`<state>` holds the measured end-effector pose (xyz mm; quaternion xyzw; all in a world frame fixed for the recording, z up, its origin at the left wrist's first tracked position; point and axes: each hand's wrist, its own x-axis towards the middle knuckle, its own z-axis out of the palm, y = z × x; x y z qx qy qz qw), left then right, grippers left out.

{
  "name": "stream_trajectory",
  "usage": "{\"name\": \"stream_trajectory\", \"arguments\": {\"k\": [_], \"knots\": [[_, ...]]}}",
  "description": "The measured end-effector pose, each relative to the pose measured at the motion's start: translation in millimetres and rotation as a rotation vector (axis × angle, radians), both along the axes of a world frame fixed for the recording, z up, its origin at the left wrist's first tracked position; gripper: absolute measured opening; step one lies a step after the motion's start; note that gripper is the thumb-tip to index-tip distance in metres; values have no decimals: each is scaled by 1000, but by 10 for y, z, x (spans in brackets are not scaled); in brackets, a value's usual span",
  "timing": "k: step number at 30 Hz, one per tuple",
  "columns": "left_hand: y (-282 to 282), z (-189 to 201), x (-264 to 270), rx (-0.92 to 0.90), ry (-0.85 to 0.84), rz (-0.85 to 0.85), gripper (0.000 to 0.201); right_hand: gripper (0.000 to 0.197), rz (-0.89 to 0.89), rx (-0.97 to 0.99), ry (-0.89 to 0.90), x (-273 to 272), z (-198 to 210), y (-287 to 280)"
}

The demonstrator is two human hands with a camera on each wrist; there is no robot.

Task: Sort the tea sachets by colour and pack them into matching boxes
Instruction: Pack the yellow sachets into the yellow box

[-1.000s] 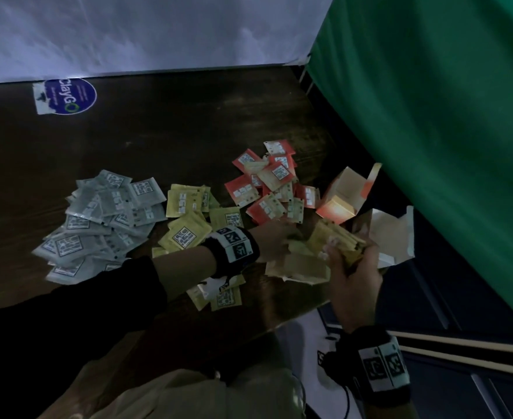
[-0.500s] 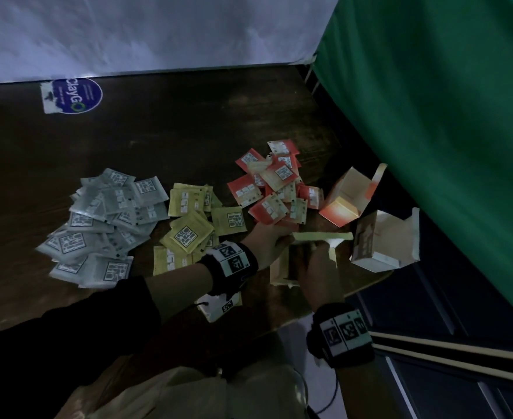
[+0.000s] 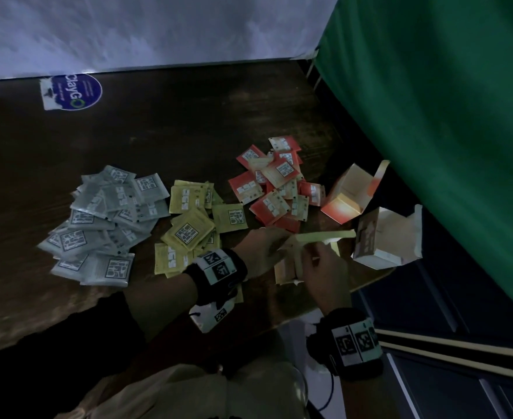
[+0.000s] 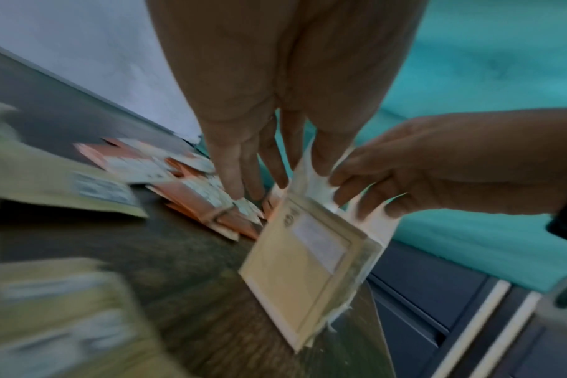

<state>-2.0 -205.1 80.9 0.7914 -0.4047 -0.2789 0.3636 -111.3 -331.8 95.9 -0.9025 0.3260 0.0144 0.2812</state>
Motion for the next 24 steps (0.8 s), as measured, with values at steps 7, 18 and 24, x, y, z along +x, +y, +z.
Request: {"name": "stream_trajectory", "arguments": {"k": [7, 18, 24], "knots": [[885, -257, 286, 163, -208, 364, 32, 14, 329, 226, 26, -1, 170, 621], [989, -478, 603, 652, -72, 527, 97, 90, 161, 138, 363, 505, -585, 1098], [1000, -362, 662, 673, -57, 466, 77, 69, 71, 257, 353, 580, -545, 1010]]}}
